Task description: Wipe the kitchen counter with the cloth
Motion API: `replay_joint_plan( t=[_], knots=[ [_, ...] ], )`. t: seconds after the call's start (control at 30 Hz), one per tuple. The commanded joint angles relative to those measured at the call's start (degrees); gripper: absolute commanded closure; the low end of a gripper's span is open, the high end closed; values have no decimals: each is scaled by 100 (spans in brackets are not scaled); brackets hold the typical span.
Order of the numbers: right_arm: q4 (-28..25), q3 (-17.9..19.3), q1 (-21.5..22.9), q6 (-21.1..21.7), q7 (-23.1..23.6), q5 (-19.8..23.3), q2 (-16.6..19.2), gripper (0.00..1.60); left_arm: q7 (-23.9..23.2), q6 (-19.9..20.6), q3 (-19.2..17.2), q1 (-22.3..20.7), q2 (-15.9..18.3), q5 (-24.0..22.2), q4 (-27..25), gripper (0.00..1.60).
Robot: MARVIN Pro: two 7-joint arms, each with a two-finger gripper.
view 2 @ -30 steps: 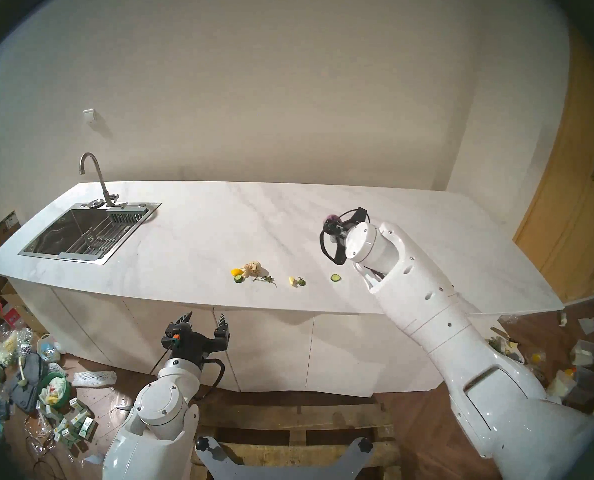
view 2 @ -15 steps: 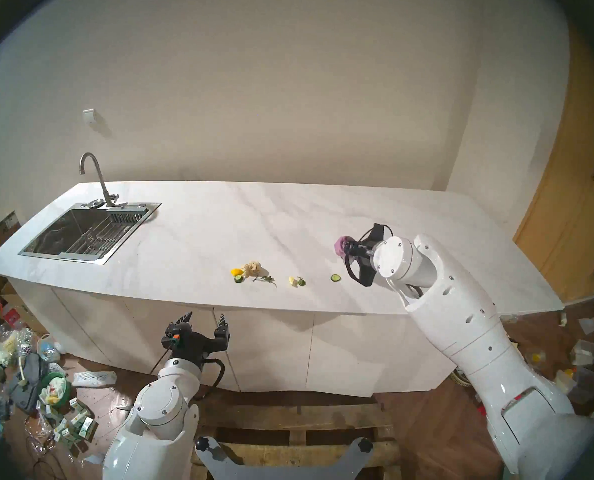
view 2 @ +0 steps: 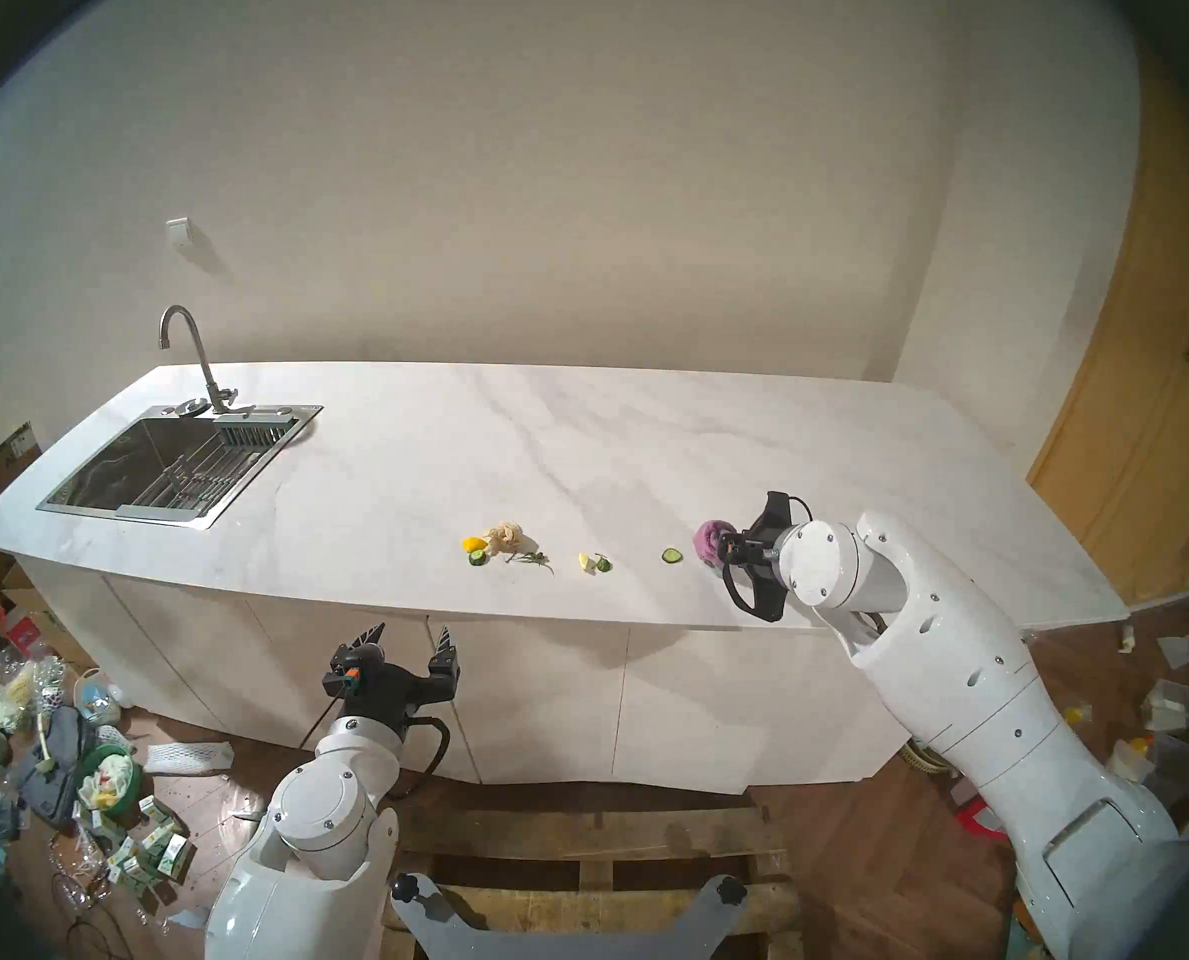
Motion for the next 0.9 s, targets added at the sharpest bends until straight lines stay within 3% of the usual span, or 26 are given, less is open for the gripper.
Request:
replay_joint_plan(
  t=[0.0, 0.33, 0.87],
  knots=[
    [69, -178, 191, 4, -316, -119, -430, 160, -15, -33, 12, -25, -1, -5, -163, 0],
    [225, -453, 417, -62, -153, -64, -680, 160, -14, -34, 13, -26, 0, -6, -161, 0],
    [942, -1000, 945, -37, -636, -315, -1612, 160, -9, -38, 14, -37, 1, -5, -144, 0]
  ],
)
